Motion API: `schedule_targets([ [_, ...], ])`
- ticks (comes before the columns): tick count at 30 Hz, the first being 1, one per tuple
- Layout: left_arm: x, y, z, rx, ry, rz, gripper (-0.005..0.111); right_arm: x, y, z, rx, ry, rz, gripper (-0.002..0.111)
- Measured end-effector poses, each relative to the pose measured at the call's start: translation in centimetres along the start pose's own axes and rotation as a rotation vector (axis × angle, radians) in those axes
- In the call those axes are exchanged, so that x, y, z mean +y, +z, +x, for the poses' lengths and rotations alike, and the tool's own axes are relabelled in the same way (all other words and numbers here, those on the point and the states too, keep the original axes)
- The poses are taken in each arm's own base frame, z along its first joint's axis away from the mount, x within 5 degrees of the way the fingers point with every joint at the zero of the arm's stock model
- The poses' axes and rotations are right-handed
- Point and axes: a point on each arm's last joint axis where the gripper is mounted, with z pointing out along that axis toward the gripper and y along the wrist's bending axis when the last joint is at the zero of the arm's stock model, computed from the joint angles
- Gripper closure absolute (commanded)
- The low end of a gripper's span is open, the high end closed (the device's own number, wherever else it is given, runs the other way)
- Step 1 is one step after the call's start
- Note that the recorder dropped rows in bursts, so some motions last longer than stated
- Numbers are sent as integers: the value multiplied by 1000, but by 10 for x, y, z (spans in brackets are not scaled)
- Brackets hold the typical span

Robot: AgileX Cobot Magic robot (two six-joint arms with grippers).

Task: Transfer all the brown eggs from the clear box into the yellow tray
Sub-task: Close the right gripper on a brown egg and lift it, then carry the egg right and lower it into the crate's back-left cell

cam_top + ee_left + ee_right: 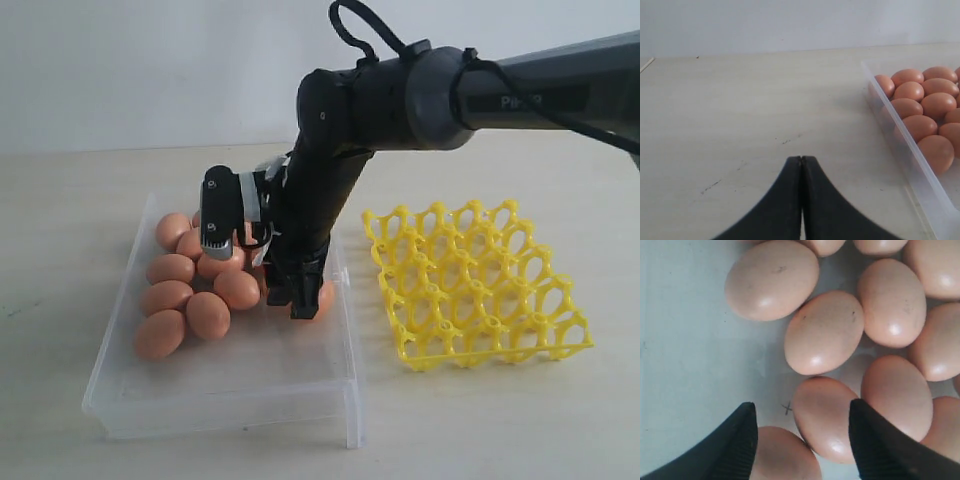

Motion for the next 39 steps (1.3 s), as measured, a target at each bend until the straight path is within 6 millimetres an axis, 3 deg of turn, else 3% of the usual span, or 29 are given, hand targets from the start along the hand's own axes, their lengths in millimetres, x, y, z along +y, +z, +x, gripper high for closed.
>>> schedule_targets([
  [12,0,0,0,0,0,0,107,-7,37,10,44,-59,63,56],
  [18,0,0,0,0,4,-1,107,-7,41,10,38,-15,71,102],
  [19,0,0,0,0,4,-1,107,-7,41,10,38,-1,71,108],
  [21,0,0,0,0,4,-1,107,-8,38,9,34,13,76,108],
  [24,0,0,0,0,6,-1,107,-10,26,4,6,27,104,108],
  [28,0,0,0,0,6,-1,107,-20,-7,-4,-98,120,176,108],
  [32,0,0,0,0,8,-2,107,-34,-44,0,-179,242,269,108],
  [39,0,0,0,0,8,-2,107,-39,-84,48,-260,488,466,108],
])
